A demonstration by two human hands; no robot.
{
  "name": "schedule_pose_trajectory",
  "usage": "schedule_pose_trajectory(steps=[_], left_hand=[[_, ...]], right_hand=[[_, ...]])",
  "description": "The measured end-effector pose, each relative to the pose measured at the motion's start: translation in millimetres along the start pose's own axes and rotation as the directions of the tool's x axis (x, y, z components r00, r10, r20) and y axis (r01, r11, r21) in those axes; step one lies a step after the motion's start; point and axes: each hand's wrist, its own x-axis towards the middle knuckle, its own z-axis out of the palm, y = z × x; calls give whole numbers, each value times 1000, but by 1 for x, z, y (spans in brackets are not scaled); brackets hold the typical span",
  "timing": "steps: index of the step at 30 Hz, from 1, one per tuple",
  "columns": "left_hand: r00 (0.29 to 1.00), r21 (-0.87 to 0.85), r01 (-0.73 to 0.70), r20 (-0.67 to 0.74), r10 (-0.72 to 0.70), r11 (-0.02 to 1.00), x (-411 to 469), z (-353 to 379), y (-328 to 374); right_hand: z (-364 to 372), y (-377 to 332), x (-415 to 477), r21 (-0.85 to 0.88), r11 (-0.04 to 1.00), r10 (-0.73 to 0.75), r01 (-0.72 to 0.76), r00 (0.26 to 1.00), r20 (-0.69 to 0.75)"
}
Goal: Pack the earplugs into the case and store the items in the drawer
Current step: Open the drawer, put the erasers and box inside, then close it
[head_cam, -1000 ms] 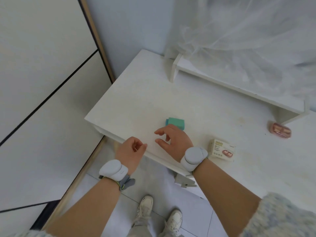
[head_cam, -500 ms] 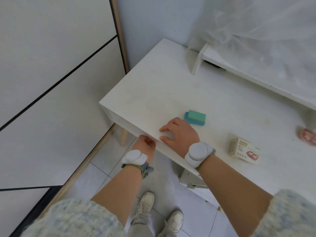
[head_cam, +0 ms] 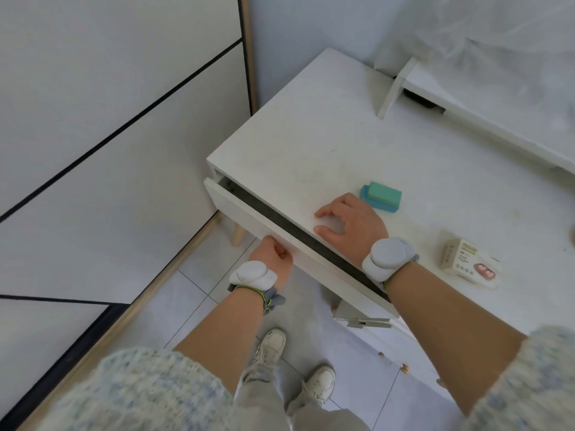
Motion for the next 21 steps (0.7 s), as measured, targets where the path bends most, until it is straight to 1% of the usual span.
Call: schedule_pose_trajectory(steps=[5,12,18,21], left_hand=[[999,-6,9,-39,-9,1000,-10,1,-17],[999,-7,34,-42,-34,999,-24,-1,-31],[998,-36,55,-16,-56,998,-38,-8,-43],[997,-35,68,-34,-70,997,-49,-13,-52]], right_hand=[[1,3,-2,-3,1000,-17,17,1000,-9],[0,1,-4,-7,1000,-17,18,999,32],[-2,2,-2,-13,1000,-18,18,1000,15],[-1,0,-3,-16,1000,-20,20,1000,13]])
